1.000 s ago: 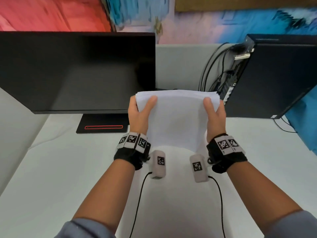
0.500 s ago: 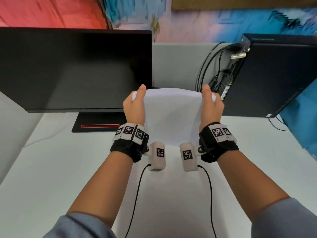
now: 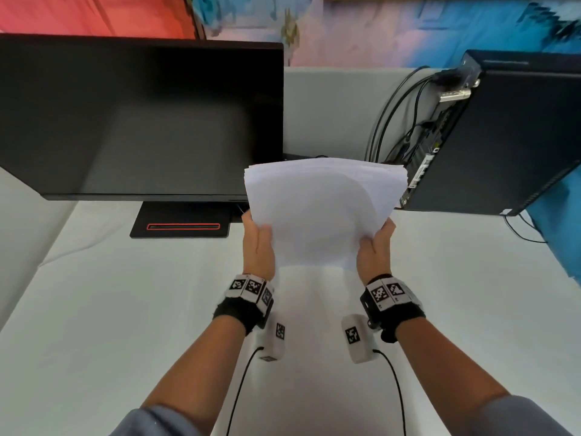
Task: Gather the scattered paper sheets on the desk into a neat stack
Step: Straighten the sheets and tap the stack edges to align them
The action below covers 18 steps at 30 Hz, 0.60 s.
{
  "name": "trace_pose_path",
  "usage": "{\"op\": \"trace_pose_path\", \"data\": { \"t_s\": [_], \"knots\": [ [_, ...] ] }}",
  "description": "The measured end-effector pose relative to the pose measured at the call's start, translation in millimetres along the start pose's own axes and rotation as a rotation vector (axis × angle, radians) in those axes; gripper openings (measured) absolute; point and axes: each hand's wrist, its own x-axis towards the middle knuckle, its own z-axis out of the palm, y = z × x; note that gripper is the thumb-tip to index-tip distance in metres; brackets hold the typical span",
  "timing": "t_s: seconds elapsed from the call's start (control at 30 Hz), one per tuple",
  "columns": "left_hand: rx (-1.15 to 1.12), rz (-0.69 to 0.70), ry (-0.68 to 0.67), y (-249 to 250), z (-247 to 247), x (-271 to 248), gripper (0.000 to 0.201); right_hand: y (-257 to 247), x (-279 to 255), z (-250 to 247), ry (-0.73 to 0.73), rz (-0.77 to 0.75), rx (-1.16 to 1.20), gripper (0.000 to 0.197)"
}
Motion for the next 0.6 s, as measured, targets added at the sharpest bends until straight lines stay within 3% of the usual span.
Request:
{"op": "trace_pose_path", "data": {
  "t_s": [0.13, 0.27, 0.4, 0.6],
  "knots": [
    [0.117, -0.010, 0.021, -21.7, -0.4, 0.4, 0.031, 13.1, -2.5, 10.4, 0.085, 0.021, -0.010, 0.040],
    [0.196, -0.026, 0.033, -32.3, -0.3, 3.4, 0.016, 18.7, 0.8, 16.3, 0.174, 0.036, -0.030, 0.037],
    [0.202, -0.002, 0.026, -33.6, -0.5, 1.6, 0.013, 23.0, 0.7, 15.2, 0.203, 0.013, -0.025, 0.040],
    [-0.031, -0.023, 0.011, -20.0, -4.1, 3.2, 0.046, 8.4, 3.4, 14.4, 0.151, -0.001, 0.005, 0.061]
  ]
}}
